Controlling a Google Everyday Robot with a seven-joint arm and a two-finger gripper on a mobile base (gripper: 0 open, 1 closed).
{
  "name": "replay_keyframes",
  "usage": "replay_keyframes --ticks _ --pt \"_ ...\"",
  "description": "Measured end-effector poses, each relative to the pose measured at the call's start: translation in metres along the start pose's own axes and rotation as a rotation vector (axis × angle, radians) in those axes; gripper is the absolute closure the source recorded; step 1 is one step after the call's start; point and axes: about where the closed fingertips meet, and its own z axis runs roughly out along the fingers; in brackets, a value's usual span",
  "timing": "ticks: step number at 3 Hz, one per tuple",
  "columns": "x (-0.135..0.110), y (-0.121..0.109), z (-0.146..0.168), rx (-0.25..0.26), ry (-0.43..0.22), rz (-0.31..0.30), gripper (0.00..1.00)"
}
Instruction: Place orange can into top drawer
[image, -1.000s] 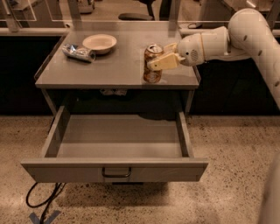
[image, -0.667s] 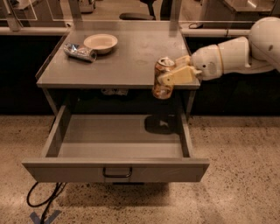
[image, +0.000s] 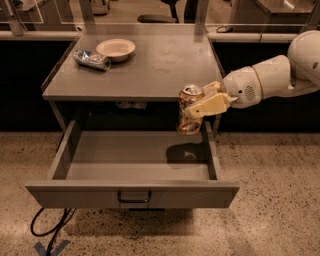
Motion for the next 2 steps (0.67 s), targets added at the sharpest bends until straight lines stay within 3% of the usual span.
replay_keyframes --ticks 2 --pt "0.013 -0.005 0.061 0.102 -0.038 0.022 1.0"
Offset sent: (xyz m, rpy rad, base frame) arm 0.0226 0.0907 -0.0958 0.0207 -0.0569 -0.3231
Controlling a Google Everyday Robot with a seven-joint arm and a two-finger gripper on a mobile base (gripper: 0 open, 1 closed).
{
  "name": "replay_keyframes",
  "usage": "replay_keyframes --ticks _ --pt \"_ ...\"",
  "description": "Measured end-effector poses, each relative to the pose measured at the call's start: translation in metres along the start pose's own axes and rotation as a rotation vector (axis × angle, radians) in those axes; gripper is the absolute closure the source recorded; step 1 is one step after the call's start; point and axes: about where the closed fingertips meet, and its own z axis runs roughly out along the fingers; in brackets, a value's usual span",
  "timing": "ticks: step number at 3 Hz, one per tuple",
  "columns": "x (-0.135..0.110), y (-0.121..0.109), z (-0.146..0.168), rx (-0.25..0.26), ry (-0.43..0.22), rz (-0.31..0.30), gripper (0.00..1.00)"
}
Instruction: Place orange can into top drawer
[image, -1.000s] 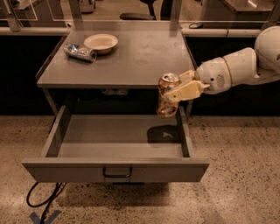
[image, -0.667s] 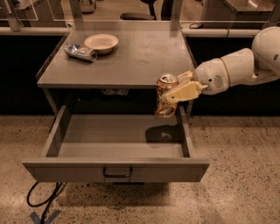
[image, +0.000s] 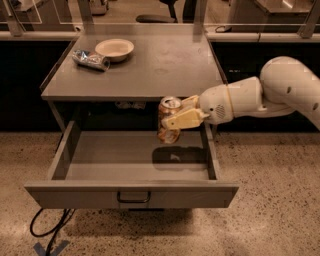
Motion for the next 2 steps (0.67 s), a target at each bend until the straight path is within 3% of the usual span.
replay_keyframes --ticks 1,2 --pt "0.019 0.002 0.04 0.059 0.011 0.02 1.0" --pt "0.032 -0.002 0.062 0.133 0.076 -0.011 1.0"
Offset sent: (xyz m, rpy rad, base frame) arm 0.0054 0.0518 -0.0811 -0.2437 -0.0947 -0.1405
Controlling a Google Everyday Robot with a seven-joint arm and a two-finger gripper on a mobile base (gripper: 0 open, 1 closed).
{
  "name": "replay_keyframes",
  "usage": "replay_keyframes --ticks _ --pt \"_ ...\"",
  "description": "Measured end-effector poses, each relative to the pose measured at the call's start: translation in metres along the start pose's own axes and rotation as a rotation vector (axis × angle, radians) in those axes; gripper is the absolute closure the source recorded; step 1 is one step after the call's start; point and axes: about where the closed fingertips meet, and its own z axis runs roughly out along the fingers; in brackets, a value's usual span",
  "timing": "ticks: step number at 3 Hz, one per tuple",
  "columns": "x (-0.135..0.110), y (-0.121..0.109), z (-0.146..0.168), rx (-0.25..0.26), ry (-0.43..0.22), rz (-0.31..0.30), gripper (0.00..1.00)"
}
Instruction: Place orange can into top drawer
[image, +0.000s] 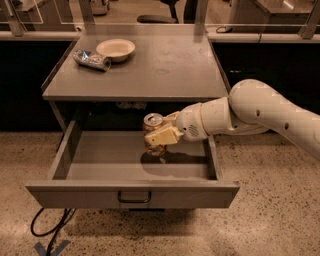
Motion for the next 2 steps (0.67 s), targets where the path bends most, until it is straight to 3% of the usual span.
replay_keyframes --ticks 1,2 --pt "0.0004 -0.0003 0.0022 0.003 0.001 -0.003 1.0" --pt "-0.0002 0.0032 0.0061 -0.04 -0.101 -0.011 1.0"
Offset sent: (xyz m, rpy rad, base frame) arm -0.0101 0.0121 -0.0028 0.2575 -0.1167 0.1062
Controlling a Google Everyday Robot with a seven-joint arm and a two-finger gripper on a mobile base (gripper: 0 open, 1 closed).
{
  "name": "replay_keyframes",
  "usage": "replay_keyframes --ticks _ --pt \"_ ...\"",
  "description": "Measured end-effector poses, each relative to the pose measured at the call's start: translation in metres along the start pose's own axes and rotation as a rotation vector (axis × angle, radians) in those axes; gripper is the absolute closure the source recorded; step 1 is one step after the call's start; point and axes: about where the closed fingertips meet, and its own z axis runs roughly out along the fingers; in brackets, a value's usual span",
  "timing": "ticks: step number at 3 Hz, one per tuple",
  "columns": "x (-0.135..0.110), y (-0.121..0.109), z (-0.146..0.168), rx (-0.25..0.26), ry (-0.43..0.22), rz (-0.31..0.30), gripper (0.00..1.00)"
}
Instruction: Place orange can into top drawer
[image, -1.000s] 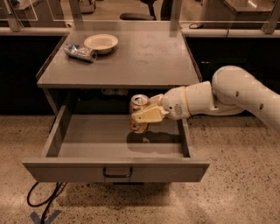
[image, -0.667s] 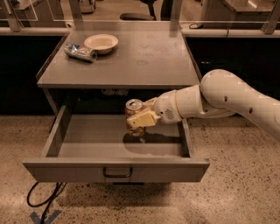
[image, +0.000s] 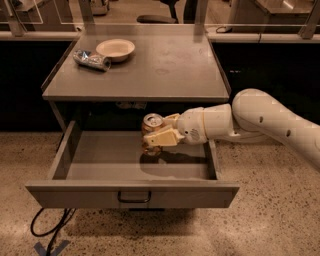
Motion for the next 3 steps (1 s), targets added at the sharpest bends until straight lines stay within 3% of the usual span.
replay_keyframes --ticks 1,2,3 --pt "0.01 0.002 0.023 -0.051 -0.066 -0.035 1.0" --pt "0.021 0.003 0.043 -0.042 -0.034 -0.101 1.0" --pt "0.03 -0.001 0.056 0.026 0.091 -0.223 1.0"
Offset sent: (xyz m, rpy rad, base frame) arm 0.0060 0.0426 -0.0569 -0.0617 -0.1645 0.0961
